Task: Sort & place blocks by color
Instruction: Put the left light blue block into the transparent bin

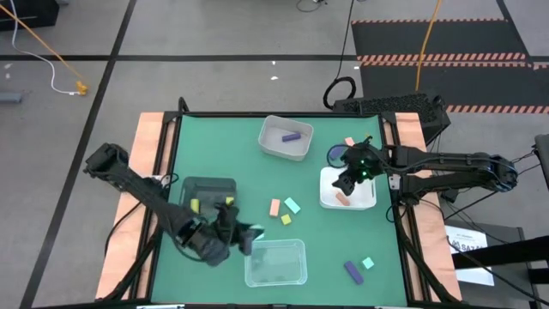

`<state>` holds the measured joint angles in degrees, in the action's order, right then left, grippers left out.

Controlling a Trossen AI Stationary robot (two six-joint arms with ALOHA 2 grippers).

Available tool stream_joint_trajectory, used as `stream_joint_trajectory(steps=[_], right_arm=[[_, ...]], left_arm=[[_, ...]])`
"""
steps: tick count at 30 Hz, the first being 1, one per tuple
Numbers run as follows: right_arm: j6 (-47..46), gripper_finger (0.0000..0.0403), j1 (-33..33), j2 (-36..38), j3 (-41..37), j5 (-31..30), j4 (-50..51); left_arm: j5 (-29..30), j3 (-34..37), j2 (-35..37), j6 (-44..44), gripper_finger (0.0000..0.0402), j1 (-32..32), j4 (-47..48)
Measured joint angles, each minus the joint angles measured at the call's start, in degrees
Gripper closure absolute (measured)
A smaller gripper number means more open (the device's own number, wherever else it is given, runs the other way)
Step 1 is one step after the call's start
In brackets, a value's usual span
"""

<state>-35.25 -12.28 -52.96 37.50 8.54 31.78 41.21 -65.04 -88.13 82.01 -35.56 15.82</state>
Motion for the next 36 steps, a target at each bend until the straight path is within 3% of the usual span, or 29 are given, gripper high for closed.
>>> stream_joint_trajectory(steps=[8,13,17,26,36], right_arm=[[9.27,0.0149,0.00,0.01,0.00,0.33,-9.51],[17.43,0.0149,0.01,0.01,0.00,0.52,-14.20],[22.65,0.0149,0.30,0.01,0.00,2.00,-19.70],[30.85,0.0149,5.72,0.01,0.00,6.78,-36.20],[45.57,0.0149,14.88,-0.99,0.00,6.75,-57.92]], left_arm=[[-2.44,-0.02,0.01,-43.01,0.0270,10.56,-34.16],[-10.07,-0.02,0.04,-55.85,0.0270,14.52,-48.24],[-13.18,-0.02,0.01,-57.35,0.0270,16.34,-50.29],[-13.44,-0.02,0.01,-53.96,0.0270,17.23,-50.30],[-13.27,-0.02,-1.03,-37.22,0.0270,17.21,-48.07]])
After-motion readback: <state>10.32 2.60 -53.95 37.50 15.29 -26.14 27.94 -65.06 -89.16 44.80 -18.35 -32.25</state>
